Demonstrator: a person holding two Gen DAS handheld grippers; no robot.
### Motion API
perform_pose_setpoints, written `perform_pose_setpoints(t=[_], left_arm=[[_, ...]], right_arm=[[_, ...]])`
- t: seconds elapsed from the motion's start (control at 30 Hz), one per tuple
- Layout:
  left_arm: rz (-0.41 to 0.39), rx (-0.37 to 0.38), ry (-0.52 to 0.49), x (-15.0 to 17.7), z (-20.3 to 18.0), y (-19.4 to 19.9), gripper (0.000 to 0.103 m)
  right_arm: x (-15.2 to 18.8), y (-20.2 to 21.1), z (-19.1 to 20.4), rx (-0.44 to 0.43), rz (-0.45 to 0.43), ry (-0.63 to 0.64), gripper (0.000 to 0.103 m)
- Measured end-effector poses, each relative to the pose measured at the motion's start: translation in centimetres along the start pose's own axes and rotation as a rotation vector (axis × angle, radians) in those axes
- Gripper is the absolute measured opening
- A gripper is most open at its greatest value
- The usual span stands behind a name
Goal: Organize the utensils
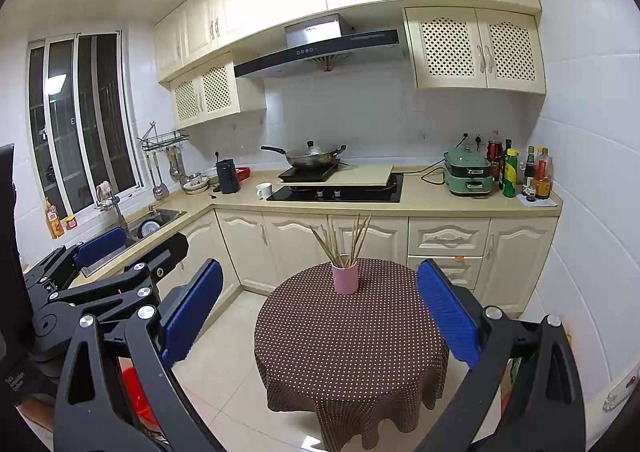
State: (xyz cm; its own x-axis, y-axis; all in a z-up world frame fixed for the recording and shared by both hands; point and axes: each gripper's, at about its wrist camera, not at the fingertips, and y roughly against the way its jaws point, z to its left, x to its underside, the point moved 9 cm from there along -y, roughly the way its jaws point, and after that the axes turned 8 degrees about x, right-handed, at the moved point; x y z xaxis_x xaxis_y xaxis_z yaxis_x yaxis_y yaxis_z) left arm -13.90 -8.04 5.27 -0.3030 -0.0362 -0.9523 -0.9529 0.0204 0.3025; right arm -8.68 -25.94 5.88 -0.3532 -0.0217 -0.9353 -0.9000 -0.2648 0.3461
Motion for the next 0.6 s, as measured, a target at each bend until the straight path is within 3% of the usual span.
perform_pose_setpoints(t=[0.6], left_arm=[[0.026, 0.007, -0.008, 0.5, -0.4, -1.0, 0.084]], right_arm=[[0.2, -0.7, -0.8, -0.001, 0.027, -0.012, 0.094]])
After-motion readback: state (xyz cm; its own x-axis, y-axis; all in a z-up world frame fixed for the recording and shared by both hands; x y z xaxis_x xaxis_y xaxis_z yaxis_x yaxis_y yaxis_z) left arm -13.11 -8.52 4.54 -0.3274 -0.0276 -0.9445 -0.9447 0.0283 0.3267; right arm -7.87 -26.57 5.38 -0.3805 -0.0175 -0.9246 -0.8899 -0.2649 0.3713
